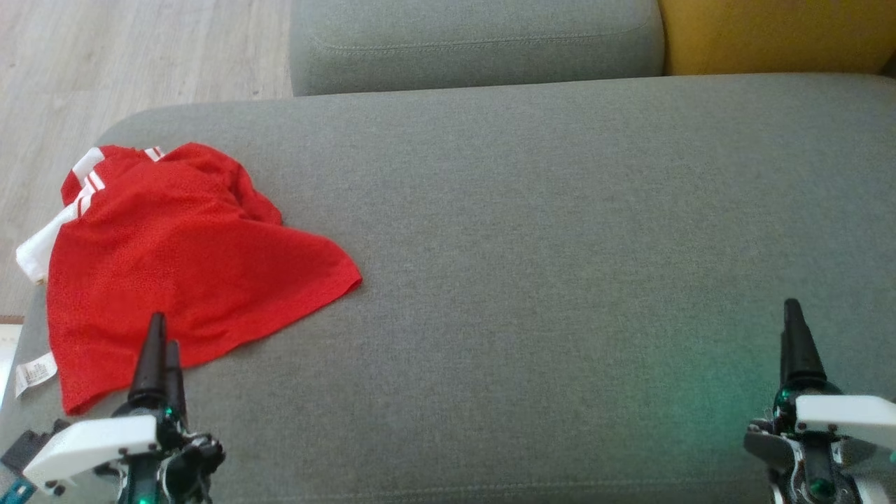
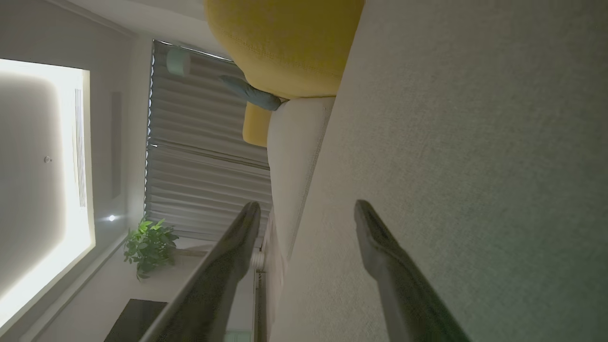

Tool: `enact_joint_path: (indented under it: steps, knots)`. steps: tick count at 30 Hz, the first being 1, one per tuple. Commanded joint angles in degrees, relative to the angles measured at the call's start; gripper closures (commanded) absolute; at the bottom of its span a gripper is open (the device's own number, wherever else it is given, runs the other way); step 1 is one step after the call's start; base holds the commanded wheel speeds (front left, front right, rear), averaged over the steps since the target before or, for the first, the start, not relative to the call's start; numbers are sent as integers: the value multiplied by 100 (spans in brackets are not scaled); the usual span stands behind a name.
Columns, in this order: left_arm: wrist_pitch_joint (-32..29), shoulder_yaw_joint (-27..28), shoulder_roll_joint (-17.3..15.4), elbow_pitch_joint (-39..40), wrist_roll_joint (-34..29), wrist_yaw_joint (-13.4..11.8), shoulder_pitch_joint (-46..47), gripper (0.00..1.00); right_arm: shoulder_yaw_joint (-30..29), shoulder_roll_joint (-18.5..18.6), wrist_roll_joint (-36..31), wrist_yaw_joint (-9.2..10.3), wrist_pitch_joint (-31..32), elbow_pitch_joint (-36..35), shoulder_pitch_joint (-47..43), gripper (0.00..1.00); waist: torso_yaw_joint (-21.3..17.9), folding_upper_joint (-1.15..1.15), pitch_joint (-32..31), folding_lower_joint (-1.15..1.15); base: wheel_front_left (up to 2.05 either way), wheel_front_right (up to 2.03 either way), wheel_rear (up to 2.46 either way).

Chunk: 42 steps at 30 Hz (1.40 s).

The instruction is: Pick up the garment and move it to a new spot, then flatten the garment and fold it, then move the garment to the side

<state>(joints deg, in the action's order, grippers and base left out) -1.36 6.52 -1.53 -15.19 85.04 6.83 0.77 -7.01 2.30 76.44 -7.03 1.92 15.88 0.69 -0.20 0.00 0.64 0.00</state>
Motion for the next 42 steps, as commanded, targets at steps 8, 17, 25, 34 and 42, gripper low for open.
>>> enact_joint_path:
  steps: [8,17,25,34,42]
  knots:
    - [163,92,-75,544,-635,-94,401,0,128,29,-979,-15,-206,-542,437,0,1,0,42,0,0,0,0]
    - [313,-169,-81,997,-1572,-281,395,0,379,32,-2198,-18,-357,-841,483,0,5,0,86,0,0,0,0]
    - [430,-505,-86,1217,-2420,-390,378,0,512,35,-3012,-20,-476,-947,483,0,10,0,97,0,0,0,0]
    - [581,-865,-92,1380,-3404,-589,407,0,644,37,-3864,-24,-628,-1125,521,0,11,0,127,0,0,0,0]
    - [732,-1154,-98,1529,-4406,-688,437,0,773,40,-4699,-27,-780,-1273,515,0,2,0,154,0,0,0,0]
